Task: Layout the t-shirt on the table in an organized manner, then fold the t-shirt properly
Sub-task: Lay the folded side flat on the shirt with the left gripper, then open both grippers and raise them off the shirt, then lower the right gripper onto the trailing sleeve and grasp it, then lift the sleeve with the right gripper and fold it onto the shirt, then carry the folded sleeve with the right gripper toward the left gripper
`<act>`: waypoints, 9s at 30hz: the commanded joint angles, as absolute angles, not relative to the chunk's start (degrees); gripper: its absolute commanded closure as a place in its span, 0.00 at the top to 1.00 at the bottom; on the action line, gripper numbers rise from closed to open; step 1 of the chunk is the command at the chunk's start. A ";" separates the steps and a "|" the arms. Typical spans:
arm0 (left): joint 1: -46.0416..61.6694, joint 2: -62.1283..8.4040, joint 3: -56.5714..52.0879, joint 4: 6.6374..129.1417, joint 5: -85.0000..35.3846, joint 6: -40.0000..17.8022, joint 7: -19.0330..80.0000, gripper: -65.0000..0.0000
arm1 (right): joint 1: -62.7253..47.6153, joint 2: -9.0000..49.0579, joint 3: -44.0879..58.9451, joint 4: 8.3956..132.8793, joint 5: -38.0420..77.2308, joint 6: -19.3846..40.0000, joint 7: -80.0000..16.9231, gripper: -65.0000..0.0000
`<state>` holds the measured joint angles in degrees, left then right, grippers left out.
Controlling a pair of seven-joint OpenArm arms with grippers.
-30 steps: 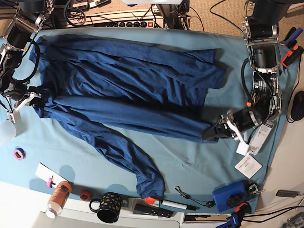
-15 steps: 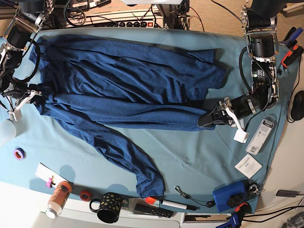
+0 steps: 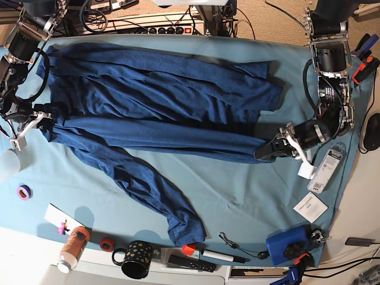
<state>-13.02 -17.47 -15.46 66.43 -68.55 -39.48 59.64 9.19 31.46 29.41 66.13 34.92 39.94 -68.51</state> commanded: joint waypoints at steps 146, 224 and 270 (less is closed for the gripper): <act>-15.70 -31.27 -33.41 67.57 -83.05 -40.00 65.60 0.51 | 33.19 8.10 4.89 49.89 9.61 27.07 -39.46 0.00; -15.40 -23.64 -22.57 67.75 -84.93 -40.00 67.72 0.51 | 28.42 1.45 20.53 50.13 26.55 27.64 -52.49 0.49; -15.35 -23.75 -22.57 67.75 -83.99 -40.00 68.20 0.52 | 7.75 -8.08 -30.59 92.58 15.14 31.90 -55.90 0.12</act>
<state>-14.00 -22.72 -22.28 66.78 -82.54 -39.70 68.62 6.63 -7.44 -30.50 91.53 14.11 31.46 -57.17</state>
